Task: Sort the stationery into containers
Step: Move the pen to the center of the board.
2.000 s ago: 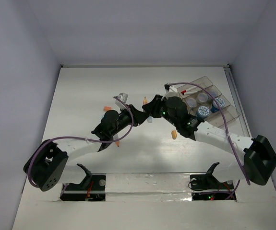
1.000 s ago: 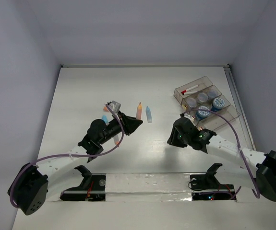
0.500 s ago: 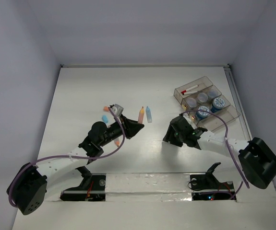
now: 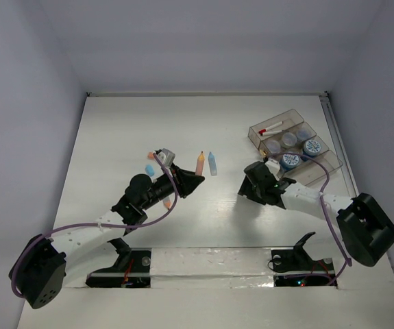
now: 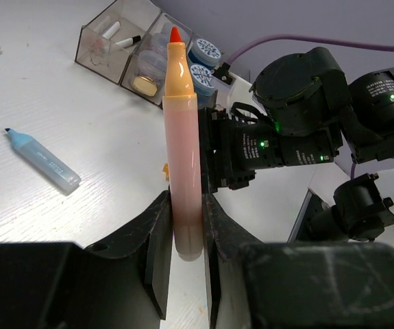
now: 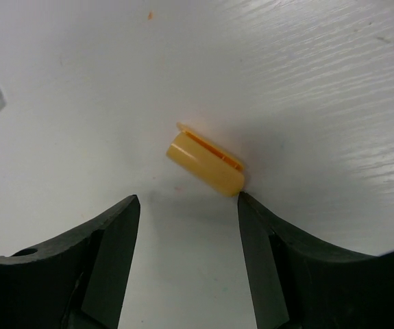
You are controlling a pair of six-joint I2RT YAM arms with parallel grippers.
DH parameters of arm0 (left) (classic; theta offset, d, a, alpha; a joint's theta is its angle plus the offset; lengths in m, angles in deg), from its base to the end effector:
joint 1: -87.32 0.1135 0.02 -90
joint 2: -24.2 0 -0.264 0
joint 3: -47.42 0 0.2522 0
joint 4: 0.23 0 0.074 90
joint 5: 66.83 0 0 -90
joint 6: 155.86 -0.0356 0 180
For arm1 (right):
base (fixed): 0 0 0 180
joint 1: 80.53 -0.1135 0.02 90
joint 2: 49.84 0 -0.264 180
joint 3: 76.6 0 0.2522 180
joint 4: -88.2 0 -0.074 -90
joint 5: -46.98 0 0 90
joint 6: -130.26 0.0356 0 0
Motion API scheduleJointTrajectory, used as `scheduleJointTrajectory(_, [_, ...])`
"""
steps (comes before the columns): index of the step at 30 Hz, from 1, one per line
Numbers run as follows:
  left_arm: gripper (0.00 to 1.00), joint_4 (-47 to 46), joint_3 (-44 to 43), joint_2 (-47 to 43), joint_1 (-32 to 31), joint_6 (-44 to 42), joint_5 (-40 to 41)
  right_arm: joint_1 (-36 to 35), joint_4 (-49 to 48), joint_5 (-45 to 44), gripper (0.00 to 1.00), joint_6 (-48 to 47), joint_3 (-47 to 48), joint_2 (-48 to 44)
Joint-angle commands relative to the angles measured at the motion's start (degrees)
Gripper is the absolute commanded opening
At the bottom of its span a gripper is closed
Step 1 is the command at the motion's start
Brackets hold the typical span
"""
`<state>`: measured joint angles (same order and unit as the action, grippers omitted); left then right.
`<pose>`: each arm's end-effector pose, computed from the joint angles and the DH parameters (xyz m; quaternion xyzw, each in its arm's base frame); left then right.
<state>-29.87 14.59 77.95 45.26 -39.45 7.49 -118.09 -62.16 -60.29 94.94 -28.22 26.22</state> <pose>0.1469 -0.1455 0.2528 0.1904 0.6251 -0.4964 0.5715 0.1951 0.1367 0.1617 0.1830 0.9319 0.1006 0.2966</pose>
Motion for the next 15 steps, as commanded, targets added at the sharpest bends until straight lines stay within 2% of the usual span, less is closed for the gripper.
scheduleJointTrajectory(1, [0.00,-2.31,0.35,-1.11,-0.39,-1.01,0.39,1.78,4.95,-3.81,0.66,-2.11,-0.33,-0.20])
scheduleJointTrajectory(9, [0.00,-2.22,0.26,-0.67,-0.39,-1.10,0.65,4.34,2.49,-3.38,0.67,-7.64,2.91,2.87])
scheduleJointTrajectory(15, [0.00,-1.69,0.17,-0.85,-0.39,-1.28,1.09,4.34,7.85,-0.30,0.68,-9.15,6.70,3.32])
